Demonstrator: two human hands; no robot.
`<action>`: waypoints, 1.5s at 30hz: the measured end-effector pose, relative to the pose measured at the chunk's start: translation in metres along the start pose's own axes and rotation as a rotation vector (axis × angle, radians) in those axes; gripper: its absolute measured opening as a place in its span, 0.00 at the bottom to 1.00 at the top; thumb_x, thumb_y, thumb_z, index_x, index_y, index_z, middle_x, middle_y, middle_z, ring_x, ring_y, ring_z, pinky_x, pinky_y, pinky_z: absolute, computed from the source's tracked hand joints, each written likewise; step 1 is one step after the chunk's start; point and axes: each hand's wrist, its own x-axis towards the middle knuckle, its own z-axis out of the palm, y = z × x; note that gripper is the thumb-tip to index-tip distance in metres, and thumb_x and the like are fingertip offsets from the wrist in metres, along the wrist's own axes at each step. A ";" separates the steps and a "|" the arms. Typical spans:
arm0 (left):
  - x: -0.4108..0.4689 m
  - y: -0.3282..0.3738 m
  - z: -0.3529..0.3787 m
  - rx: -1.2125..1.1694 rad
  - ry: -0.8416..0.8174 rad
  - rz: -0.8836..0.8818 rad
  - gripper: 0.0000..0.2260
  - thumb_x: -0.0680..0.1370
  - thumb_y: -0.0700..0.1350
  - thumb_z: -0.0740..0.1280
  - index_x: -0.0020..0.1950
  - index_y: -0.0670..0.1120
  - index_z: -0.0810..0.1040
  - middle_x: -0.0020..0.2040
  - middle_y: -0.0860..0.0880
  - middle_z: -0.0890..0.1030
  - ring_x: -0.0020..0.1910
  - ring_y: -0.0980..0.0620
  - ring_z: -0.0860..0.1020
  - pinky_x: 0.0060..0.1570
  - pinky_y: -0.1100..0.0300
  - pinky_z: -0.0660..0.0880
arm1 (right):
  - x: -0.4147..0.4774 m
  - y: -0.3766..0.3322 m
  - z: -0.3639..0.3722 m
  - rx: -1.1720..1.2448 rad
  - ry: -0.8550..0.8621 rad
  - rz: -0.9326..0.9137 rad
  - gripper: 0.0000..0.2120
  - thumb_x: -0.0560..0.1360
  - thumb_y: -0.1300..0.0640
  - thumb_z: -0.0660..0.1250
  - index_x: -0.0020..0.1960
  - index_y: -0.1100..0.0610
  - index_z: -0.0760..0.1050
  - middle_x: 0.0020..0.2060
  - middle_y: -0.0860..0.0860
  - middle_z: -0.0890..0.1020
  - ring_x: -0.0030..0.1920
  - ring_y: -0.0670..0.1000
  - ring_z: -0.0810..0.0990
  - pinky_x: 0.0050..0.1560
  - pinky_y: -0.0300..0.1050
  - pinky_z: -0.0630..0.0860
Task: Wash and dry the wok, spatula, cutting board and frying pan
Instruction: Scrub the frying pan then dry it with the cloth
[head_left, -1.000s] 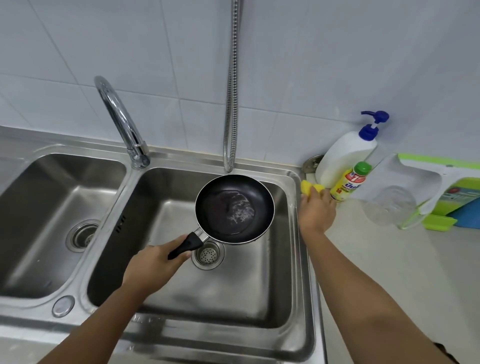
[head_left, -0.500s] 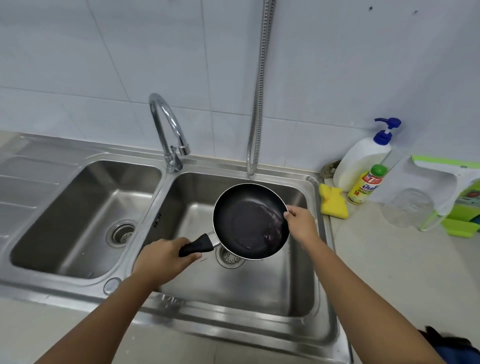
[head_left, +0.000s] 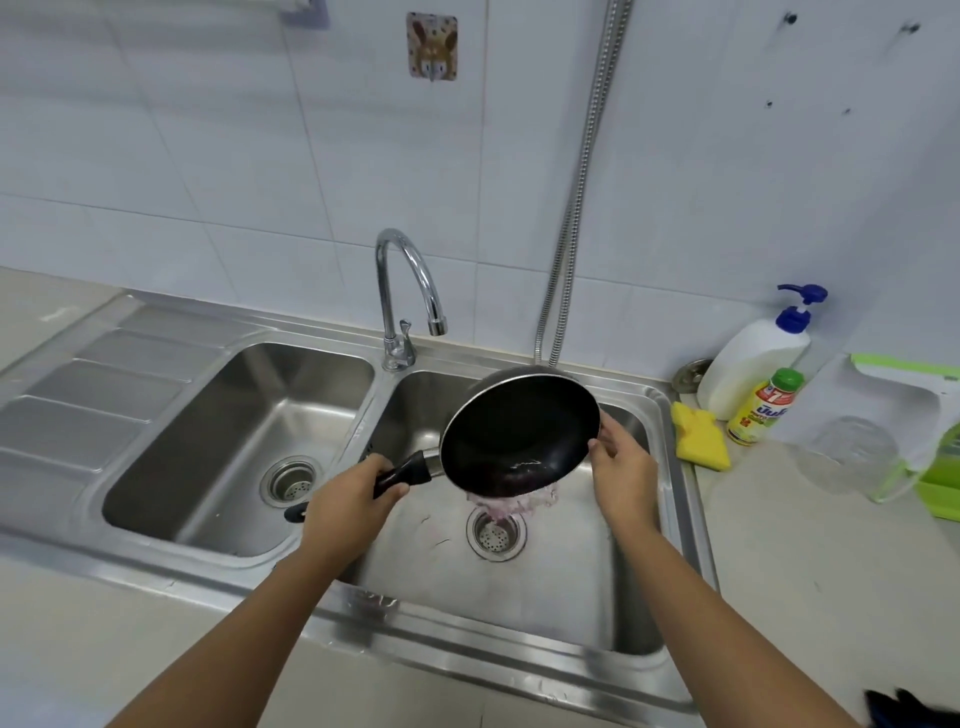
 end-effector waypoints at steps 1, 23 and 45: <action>0.001 -0.001 -0.003 -0.010 0.037 0.002 0.07 0.77 0.55 0.67 0.49 0.53 0.73 0.36 0.57 0.75 0.35 0.55 0.74 0.31 0.61 0.64 | -0.002 -0.004 0.002 0.005 -0.011 -0.003 0.25 0.78 0.64 0.64 0.69 0.41 0.73 0.54 0.45 0.84 0.53 0.45 0.81 0.56 0.44 0.77; 0.030 -0.064 -0.011 0.046 0.032 -0.014 0.08 0.77 0.55 0.67 0.50 0.52 0.77 0.35 0.56 0.75 0.35 0.55 0.74 0.32 0.59 0.62 | -0.009 -0.030 0.069 -0.111 -0.200 0.074 0.32 0.74 0.63 0.65 0.72 0.37 0.65 0.49 0.34 0.78 0.49 0.43 0.75 0.46 0.40 0.70; 0.101 -0.148 -0.008 0.130 -0.263 -0.011 0.14 0.77 0.64 0.59 0.52 0.56 0.76 0.41 0.55 0.80 0.43 0.52 0.78 0.39 0.56 0.71 | 0.061 -0.101 0.251 -0.607 -0.353 -0.185 0.35 0.79 0.46 0.60 0.80 0.53 0.48 0.79 0.48 0.49 0.76 0.58 0.52 0.75 0.57 0.52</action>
